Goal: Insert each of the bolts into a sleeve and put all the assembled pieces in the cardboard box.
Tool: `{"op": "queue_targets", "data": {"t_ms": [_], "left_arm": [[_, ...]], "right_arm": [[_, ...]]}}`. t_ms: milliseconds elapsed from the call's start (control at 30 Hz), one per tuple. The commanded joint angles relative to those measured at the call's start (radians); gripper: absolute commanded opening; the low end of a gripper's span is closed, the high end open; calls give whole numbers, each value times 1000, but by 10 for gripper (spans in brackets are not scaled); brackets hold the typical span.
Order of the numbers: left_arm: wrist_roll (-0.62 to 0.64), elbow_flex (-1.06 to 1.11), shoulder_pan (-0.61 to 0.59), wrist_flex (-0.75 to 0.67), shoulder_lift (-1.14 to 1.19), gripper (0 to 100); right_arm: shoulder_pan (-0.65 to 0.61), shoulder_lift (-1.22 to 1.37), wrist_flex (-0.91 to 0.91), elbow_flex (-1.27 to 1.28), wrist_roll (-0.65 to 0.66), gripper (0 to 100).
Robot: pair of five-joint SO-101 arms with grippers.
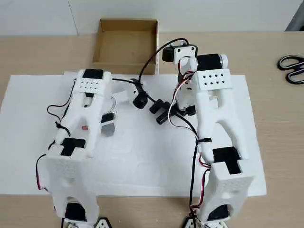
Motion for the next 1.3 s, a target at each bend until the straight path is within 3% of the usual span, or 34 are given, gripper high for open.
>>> {"op": "queue_targets", "data": {"t_ms": [0,267,633,1000,1267], "left_arm": [[-2,-2,3,-14,3,152],[-2,-2,6,-21,48,43],[3,-105,21,97,43,36],[195,-255,64,98,37,5],[276,-274,61,98,-104,5]], "right_arm": [[7,-70,15,-37,3,25],[7,-70,15,-37,3,25],[7,-70,15,-37,3,25],[7,-76,15,-37,3,25],[8,-77,15,-37,6,25]]}}
